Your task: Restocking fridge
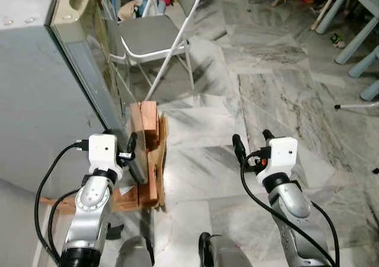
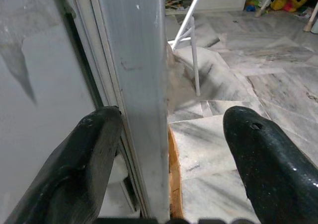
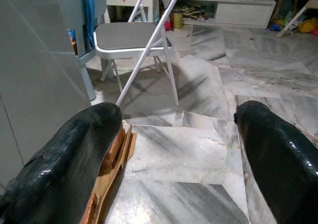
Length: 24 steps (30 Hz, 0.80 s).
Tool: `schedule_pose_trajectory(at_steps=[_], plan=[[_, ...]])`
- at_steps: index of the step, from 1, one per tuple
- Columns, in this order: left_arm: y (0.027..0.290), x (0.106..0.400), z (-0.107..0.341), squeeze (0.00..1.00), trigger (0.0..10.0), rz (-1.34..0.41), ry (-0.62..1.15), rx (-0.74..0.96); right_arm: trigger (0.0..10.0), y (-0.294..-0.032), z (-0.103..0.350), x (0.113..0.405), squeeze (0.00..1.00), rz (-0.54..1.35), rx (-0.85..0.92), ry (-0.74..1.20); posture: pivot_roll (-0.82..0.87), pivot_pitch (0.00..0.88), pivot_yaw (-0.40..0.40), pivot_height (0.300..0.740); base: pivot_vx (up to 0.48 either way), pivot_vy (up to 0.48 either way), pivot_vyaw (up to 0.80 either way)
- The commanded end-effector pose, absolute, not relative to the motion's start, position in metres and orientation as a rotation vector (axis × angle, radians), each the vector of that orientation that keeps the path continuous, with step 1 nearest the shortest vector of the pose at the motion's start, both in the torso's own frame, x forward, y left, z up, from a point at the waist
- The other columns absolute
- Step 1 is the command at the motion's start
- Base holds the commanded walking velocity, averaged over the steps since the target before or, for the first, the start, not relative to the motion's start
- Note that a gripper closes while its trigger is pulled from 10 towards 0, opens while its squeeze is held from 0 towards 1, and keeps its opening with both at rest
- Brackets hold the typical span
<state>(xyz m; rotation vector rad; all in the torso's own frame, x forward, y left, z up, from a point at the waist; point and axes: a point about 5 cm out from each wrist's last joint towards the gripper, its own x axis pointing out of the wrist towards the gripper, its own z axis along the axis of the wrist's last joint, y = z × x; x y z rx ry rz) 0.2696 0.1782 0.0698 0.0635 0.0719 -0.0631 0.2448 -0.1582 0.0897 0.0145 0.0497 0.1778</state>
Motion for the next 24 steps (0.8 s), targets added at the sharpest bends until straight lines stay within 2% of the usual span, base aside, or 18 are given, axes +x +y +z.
schedule_pose_trajectory(at_steps=[1,9,16,17,18,19,20,24], plan=[[0.181,0.275,0.07,0.0,10.0,-0.055,0.066,0.066,10.0,-0.161,0.088,0.244,0.0,0.172,0.007,0.053,0.05,0.123,-0.026,0.74,0.0,0.0,0.0],[0.184,0.303,0.075,0.0,10.0,-0.055,0.057,0.094,10.0,-0.157,0.087,0.244,0.0,0.177,-0.001,0.057,0.04,0.122,-0.023,0.74,0.0,0.0,0.0],[0.163,0.328,0.096,0.0,10.0,-0.147,0.007,0.086,10.0,-0.155,0.082,0.243,0.0,0.201,0.003,0.092,0.05,0.123,-0.018,0.74,0.0,0.0,0.0],[0.138,0.333,0.109,0.0,10.0,-0.261,-0.036,0.073,10.0,-0.162,0.068,0.242,0.0,0.179,-0.135,0.181,0.05,0.124,-0.017,0.74,0.0,0.0,0.0],[0.138,0.333,0.109,0.0,10.0,-0.261,-0.036,0.073,10.0,-0.162,0.068,0.242,0.0,0.179,-0.135,0.181,0.05,0.124,-0.017,0.74,0.0,0.0,0.0],[0.093,0.33,0.127,0.0,10.0,-0.465,-0.103,0.075,10.0,-0.174,0.046,0.239,0.0,0.12,-0.164,0.345,0.06,0.121,-0.016,0.74,0.0,0.0,0.0],[0.069,0.325,0.135,0.0,10.0,-0.569,-0.133,0.073,10.0,-0.176,0.042,0.239,0.0,0.104,-0.129,0.384,0.06,0.12,-0.015,0.74,0.0,0.0,0.0],[0.012,0.307,0.157,0.0,10.0,-0.821,-0.21,0.037,10.0,-0.174,0.04,0.24,0.0,0.137,-0.137,0.414,0.07,0.118,-0.011,0.74,0.0,0.0,0.0]])
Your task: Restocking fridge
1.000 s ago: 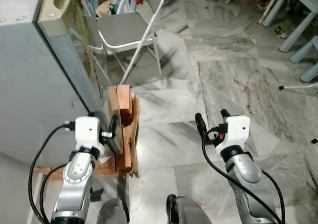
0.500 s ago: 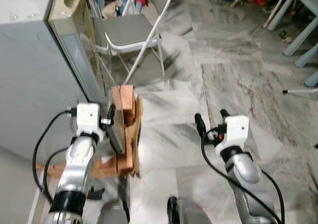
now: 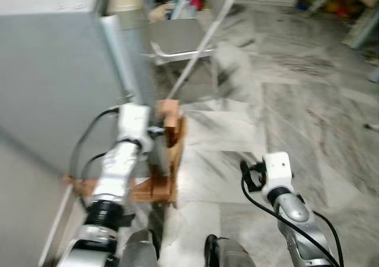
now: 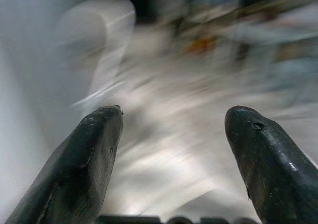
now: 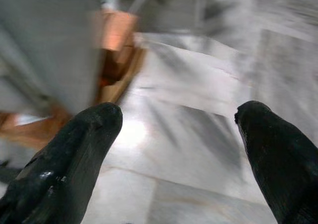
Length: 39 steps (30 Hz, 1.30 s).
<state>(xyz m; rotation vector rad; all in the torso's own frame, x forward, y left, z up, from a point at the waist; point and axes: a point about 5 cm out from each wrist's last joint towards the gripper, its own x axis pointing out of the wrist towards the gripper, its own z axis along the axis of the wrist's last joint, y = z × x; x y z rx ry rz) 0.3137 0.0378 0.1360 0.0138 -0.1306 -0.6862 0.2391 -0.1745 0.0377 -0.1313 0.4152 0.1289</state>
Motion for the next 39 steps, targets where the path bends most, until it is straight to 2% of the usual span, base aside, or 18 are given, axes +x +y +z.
schedule_pose_trajectory(at_steps=[1,4,6,7,9,10,11,12,15,20,25,30,34,39], plan=[[-0.001,0.301,0.164,0.0,10.0,-0.879,-0.228,0.021,10.0,-0.173,0.04,0.24,0.0,0.144,-0.141,0.411,0.07,0.115,-0.009,0.74,0.0,0.0,0.0],[-0.029,0.282,0.171,0.0,10.0,-1.027,-0.238,-0.03,10.0,-0.169,0.039,0.24,0.0,0.16,-0.135,0.408,0.07,0.111,0.002,0.74,0.0,0.0,0.0],[-0.026,0.284,0.159,0.0,10.0,-1.021,-0.201,-0.015,10.0,-0.166,0.039,0.239,0.0,0.161,-0.137,0.411,0.06,0.115,0.008,0.74,0.0,0.0,0.0],[-0.006,0.297,0.145,0.0,10.0,-0.909,-0.146,-0.012,10.0,-0.166,0.039,0.238,0.0,0.157,-0.129,0.418,0.05,0.119,0.01,0.74,0.0,0.0,0.0],[0.014,0.305,0.137,0.0,10.0,-0.823,-0.114,-0.018,10.0,-0.166,0.038,0.238,0.0,0.154,-0.12,0.421,0.05,0.121,0.011,0.74,0.0,0.0,0.0],[0.014,0.305,0.137,0.0,10.0,-0.823,-0.114,-0.018,10.0,-0.166,0.038,0.238,0.0,0.154,-0.12,0.421,0.05,0.121,0.011,0.74,0.0,0.0,0.0],[0.035,0.308,0.134,0.0,10.0,-0.775,-0.104,0.01,10.0,-0.167,0.038,0.237,0.0,0.153,-0.115,0.424,0.06,0.122,0.01,0.74,0.0,0.0,0.0],[0.035,0.308,0.134,0.0,10.0,-0.775,-0.104,0.01,10.0,-0.167,0.038,0.237,0.0,0.153,-0.115,0.424,0.06,0.122,0.01,0.74,0.0,0.0,0.0],[0.083,0.308,0.122,0.0,10.0,-0.655,-0.063,0.053,10.0,-0.165,0.038,0.239,0.0,0.166,-0.108,0.415,0.08,0.121,0.007,0.74,0.0,0.0,0.0],[0.126,0.292,0.097,0.0,10.0,-0.509,-0.002,0.071,10.0,-0.165,0.041,0.241,0.0,0.164,-0.115,0.399,0.08,0.121,-0.005,0.74,0.0,0.0,-0.32],[0.136,0.282,0.086,0.0,10.0,-0.444,0.026,0.048,10.0,-0.166,0.042,0.242,0.0,0.167,-0.114,0.395,0.08,0.122,-0.013,0.74,0.283,-0.24,-0.76],[0.141,0.27,0.078,0.0,10.0,-0.363,0.048,0.034,10.0,-0.166,0.042,0.243,0.0,0.176,-0.12,0.396,0.08,0.119,-0.015,0.74,0.33,-0.344,0.0],[0.143,0.276,0.075,0.0,10.0,-0.303,0.067,0.06,10.0,-0.166,0.042,0.244,0.0,0.178,-0.124,0.393,0.08,0.118,-0.015,0.74,0.4,0.0,0.0],[0.147,0.299,0.074,0.0,10.0,-0.182,0.098,0.133,10.0,-0.164,0.043,0.245,0.0,0.185,-0.127,0.378,0.07,0.112,-0.011,0.74,0.148,0.0,0.0]])
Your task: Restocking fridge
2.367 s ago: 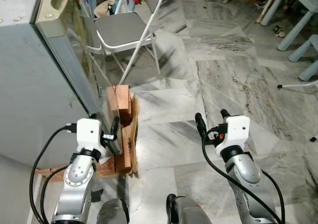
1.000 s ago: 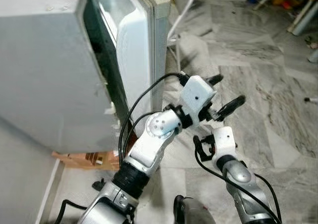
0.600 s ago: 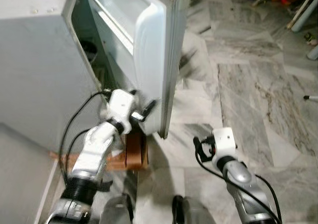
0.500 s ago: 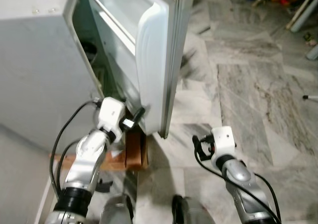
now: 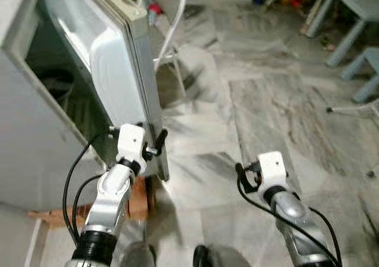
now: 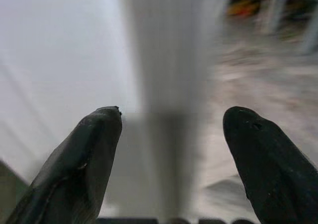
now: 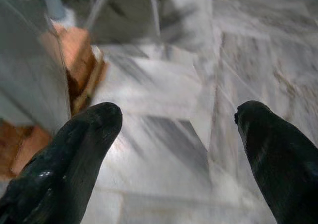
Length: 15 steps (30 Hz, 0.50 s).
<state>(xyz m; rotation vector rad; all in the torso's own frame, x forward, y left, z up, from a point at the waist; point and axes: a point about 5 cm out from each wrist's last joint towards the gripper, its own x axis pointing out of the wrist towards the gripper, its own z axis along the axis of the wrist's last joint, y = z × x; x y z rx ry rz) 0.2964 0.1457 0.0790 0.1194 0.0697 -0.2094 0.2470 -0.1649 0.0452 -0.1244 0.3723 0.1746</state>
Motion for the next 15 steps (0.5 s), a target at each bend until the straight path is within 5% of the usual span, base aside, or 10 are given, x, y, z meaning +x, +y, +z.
schedule_pose_trajectory(at_steps=[1,15], plan=[[0.148,0.304,0.075,0.0,10.0,-0.16,0.1,0.153,10.0,-0.164,0.044,0.246,0.0,0.186,-0.128,0.375,0.07,0.11,-0.009,0.74,0.0,0.0,0.0],[0.153,0.332,0.085,0.0,10.0,-0.097,0.086,0.167,10.0,-0.162,0.044,0.248,0.0,0.183,-0.13,0.362,0.06,0.103,-0.001,0.74,0.0,0.0,0.0]])
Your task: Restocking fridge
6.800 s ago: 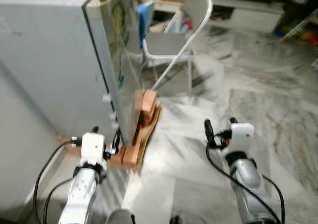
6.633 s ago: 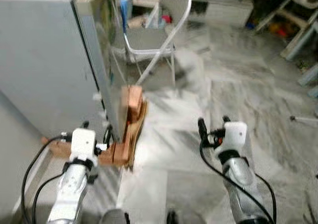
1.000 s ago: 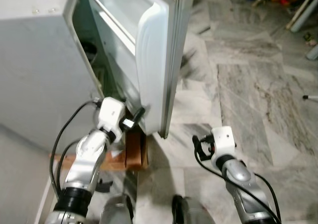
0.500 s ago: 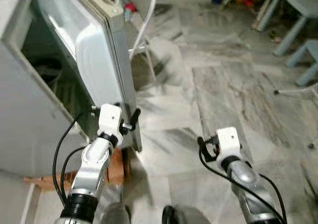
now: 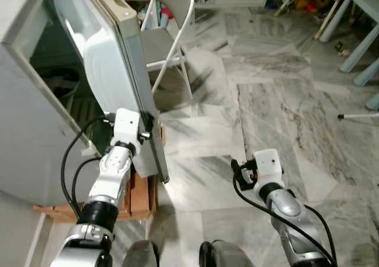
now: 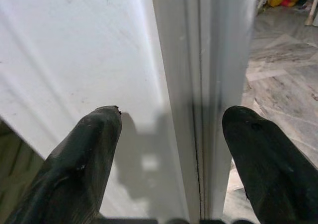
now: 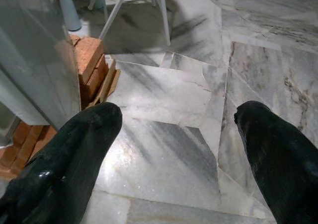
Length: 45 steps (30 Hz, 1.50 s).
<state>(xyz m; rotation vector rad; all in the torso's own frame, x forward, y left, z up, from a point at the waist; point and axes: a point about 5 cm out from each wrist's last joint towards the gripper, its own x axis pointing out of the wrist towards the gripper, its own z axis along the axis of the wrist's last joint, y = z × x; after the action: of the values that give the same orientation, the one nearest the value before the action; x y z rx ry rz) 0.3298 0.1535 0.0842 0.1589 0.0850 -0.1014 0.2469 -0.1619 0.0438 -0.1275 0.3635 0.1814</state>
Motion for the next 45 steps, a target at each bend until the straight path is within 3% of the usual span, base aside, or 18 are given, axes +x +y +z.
schedule_pose_trajectory(at_steps=[1,5,11,12,13,15,16,21,23,28,31,34,39,45], plan=[[0.152,0.335,0.085,0.0,10.0,-0.094,0.088,0.179,10.0,-0.162,0.044,0.248,0.0,0.183,-0.131,0.362,0.07,0.101,-0.003,0.74,0.0,0.0,0.0],[0.134,0.35,0.097,0.0,10.0,-0.124,0.09,0.157,10.0,-0.161,0.043,0.25,0.0,0.192,-0.145,0.368,0.07,0.098,-0.006,0.74,0.0,0.0,0.0],[0.048,0.364,0.141,0.0,10.0,-0.418,-0.049,0.163,10.0,-0.16,0.041,0.252,0.0,0.202,-0.152,0.383,0.06,0.088,-0.008,0.74,0.0,0.0,0.0],[0.031,0.362,0.146,0.0,10.0,-0.481,-0.065,0.156,10.0,-0.159,0.041,0.252,0.0,0.203,-0.154,0.383,0.06,0.086,-0.007,0.74,0.0,0.0,0.0],[-0.003,0.353,0.158,0.0,10.0,-0.639,-0.116,0.123,10.0,-0.159,0.041,0.252,0.0,0.203,-0.156,0.382,0.05,0.085,-0.004,0.74,0.0,0.0,0.0],[-0.013,0.349,0.161,0.0,10.0,-0.691,-0.134,0.115,10.0,-0.159,0.041,0.252,0.0,0.202,-0.156,0.382,0.05,0.085,-0.004,0.74,0.0,0.0,0.0],[-0.038,0.336,0.169,0.0,10.0,-0.833,-0.166,0.078,10.0,-0.159,0.041,0.252,0.0,0.2,-0.156,0.381,0.05,0.086,-0.002,0.74,0.0,0.0,0.0],[-0.065,0.314,0.175,0.0,10.0,-1.01,-0.193,0.021,10.0,-0.158,0.04,0.252,0.0,0.202,-0.151,0.385,0.05,0.088,-0.001,0.74,0.0,0.0,0.0],[-0.053,0.319,0.163,0.0,10.0,-0.969,-0.17,0.064,10.0,-0.157,0.039,0.252,0.0,0.206,-0.147,0.387,0.05,0.09,-0.001,0.74,0.0,0.0,0.0],[0.024,0.34,0.13,0.0,10.0,-0.788,-0.07,0.11,10.0,-0.156,0.039,0.252,0.0,0.205,-0.136,0.385,0.06,0.096,0.0,0.74,0.0,0.0,0.0],[0.051,0.34,0.12,0.0,10.0,-0.737,-0.045,0.132,10.0,-0.156,0.04,0.253,0.0,0.203,-0.129,0.373,0.07,0.097,0.001,0.74,0.0,0.0,0.0],[0.113,0.328,0.095,0.0,10.0,-0.572,0.005,0.163,10.0,-0.155,0.046,0.253,0.0,0.197,-0.121,0.331,0.07,0.103,0.008,0.74,0.373,-0.173,0.0],[0.143,0.301,0.077,0.0,10.0,-0.483,0.037,0.167,10.0,-0.159,0.046,0.252,0.0,0.172,-0.112,0.335,0.07,0.108,0.009,0.74,0.418,-0.147,-0.32],[0.156,0.277,0.068,0.0,10.0,-0.385,0.06,0.155,10.0,-0.162,0.046,0.251,0.0,0.176,-0.122,0.337,0.08,0.116,0.003,0.74,0.444,0.0,-0.8]])
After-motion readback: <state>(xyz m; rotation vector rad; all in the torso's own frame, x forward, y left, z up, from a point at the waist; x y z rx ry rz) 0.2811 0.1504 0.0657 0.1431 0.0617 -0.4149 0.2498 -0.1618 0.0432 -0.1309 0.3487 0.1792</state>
